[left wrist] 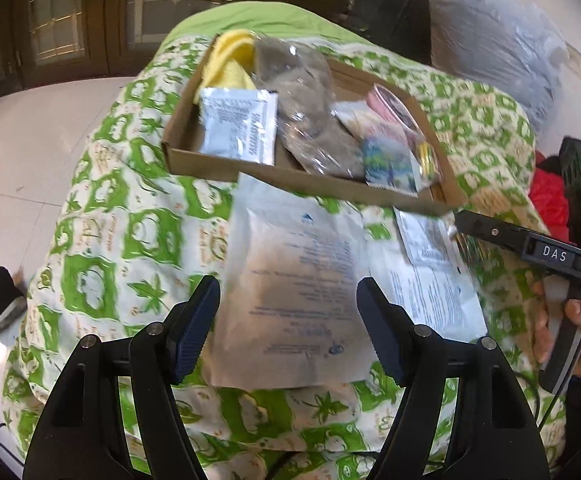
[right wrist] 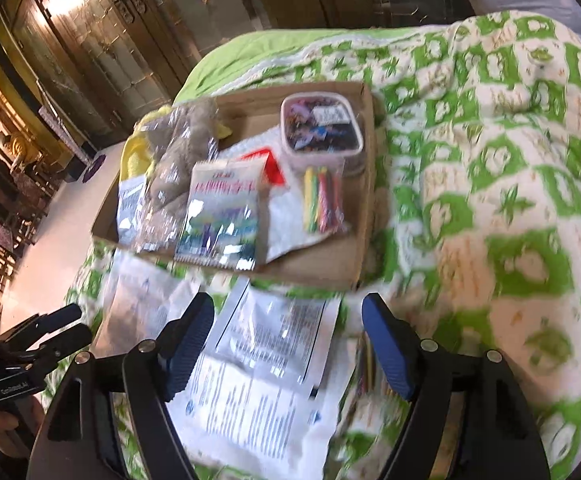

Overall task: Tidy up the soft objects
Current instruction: 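Grasp the large white packet with left gripper while right grasps a grey-white sachet, then lift the large white packet with left gripper while right lifts the grey-white sachet, then carry the white packet with left gripper while right carries the sachet over the tray, then lower the white packet into the tray and open left gripper while right releases the sachet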

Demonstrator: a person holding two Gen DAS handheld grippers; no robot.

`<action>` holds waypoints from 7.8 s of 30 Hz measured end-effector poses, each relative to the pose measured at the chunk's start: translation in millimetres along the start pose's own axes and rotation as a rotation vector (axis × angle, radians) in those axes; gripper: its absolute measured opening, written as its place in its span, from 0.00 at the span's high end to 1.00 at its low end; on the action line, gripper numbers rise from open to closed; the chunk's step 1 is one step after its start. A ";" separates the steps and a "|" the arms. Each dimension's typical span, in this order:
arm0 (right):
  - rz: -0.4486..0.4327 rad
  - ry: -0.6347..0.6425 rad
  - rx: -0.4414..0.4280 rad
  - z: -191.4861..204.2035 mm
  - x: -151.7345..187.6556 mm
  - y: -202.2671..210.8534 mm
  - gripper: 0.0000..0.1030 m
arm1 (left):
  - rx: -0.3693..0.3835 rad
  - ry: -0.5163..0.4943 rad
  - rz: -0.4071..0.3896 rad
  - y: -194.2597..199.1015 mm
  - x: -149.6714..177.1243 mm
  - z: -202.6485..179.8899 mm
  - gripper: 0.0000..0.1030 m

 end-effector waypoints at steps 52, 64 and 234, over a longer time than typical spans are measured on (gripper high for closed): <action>0.144 -0.027 0.156 1.3 2.9 -59.6 0.32 | 0.252 0.162 0.107 -71.3 -10.1 -24.1 0.62; 0.093 0.021 0.117 24.4 13.8 -28.4 0.51 | 0.123 0.107 0.082 -16.8 9.1 -3.6 0.77; 0.320 -0.030 0.075 -15.9 -7.3 -13.5 0.23 | -0.266 0.041 -0.069 -0.4 -143.8 25.2 0.24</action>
Point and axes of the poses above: each gripper's, at about its wrist camera, not at the fingertips, and y roughly against the way its jaws point, z to its left, x to its underside, the point moved 6 cm from there along -y, roughly the way its jaws point, and after that the axes turned 7 degrees about z, right-handed, at the moved point
